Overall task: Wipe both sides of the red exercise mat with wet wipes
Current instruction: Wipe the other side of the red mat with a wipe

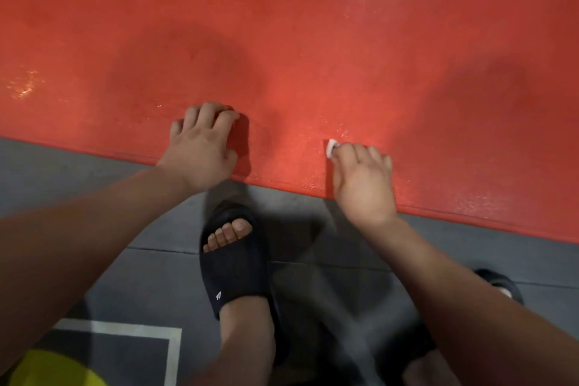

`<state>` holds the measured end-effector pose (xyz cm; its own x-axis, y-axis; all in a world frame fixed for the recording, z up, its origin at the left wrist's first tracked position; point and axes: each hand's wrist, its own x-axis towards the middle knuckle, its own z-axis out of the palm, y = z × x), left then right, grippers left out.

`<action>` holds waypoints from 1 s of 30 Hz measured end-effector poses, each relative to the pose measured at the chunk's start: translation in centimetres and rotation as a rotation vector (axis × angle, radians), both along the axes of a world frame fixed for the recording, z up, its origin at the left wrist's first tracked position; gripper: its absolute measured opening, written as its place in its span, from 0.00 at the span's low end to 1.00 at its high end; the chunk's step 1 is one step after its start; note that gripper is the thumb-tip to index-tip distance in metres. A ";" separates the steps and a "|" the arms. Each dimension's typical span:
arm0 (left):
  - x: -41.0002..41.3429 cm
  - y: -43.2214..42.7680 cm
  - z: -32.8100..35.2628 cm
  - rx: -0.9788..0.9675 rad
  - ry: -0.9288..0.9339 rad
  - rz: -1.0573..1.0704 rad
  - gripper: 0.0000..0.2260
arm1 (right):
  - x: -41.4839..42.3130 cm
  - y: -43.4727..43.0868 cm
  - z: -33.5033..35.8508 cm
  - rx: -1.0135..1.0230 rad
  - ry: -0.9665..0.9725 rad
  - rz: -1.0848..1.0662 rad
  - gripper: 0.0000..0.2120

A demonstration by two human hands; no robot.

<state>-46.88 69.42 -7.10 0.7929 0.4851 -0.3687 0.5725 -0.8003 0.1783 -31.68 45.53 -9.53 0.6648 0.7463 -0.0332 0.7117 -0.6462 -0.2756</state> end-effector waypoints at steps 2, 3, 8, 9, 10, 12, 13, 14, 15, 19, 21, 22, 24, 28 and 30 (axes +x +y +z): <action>0.3 0.0 0.2 -0.003 -0.001 0.010 0.30 | -0.6 1.2 0.0 -0.023 -0.020 -0.061 0.05; 0.4 0.0 0.3 -0.003 -0.001 0.014 0.30 | -1.7 2.1 0.0 -0.019 -0.001 -0.026 0.07; 0.8 -0.3 0.5 -0.027 -0.014 0.064 0.27 | -4.7 5.6 0.7 0.077 0.120 0.252 0.07; 0.9 -0.3 0.6 -0.031 -0.025 0.082 0.26 | -4.0 6.1 1.3 0.092 0.134 0.223 0.04; 1.1 -0.4 0.6 -0.032 -0.035 0.095 0.26 | -3.1 6.5 1.8 0.115 0.151 0.174 0.04; 1.3 -0.5 0.8 -0.032 -0.053 0.096 0.25 | -0.8 6.9 2.3 0.188 0.204 0.056 0.06; 1.4 -0.5 0.8 -0.031 -0.060 0.087 0.25 | 0.5 6.8 2.3 0.220 0.231 0.008 0.07; 1.6 -0.5 0.8 -0.027 -0.068 0.078 0.25 | 1.9 6.5 2.0 0.234 0.241 -0.026 0.08; 1.7 -0.5 0.9 -0.026 -0.078 0.078 0.25 | 3.2 6.0 1.6 0.225 0.231 -0.052 0.10; 2.7 -0.5 0.9 -0.034 -0.105 0.082 0.23 | 7.4 3.6 0.3 0.114 0.156 -0.149 0.10; 3.2 -0.5 0.9 -0.037 -0.114 0.069 0.22 | 8.2 2.9 0.6 0.138 0.160 -0.237 0.07; 3.5 -0.5 0.9 -0.037 -0.126 0.065 0.22 | 8.3 2.7 1.0 0.175 0.180 -0.289 0.07; 3.8 -0.3 0.9 -0.028 -0.154 0.066 0.22 | 7.7 2.7 2.1 0.283 0.211 -0.354 0.08; 4.6 0.2 0.8 -0.023 -0.180 0.065 0.22 | 5.5 2.7 3.1 0.261 0.171 -0.056 0.08; 4.9 0.3 0.8 -0.027 -0.188 0.065 0.22 | 5.4 2.4 2.4 0.144 0.226 0.018 0.11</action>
<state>-41.96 69.72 -6.29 0.8166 0.5290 -0.2308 0.5771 -0.7564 0.3081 -26.23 47.96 -7.08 0.6390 0.7658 -0.0720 0.6326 -0.5765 -0.5172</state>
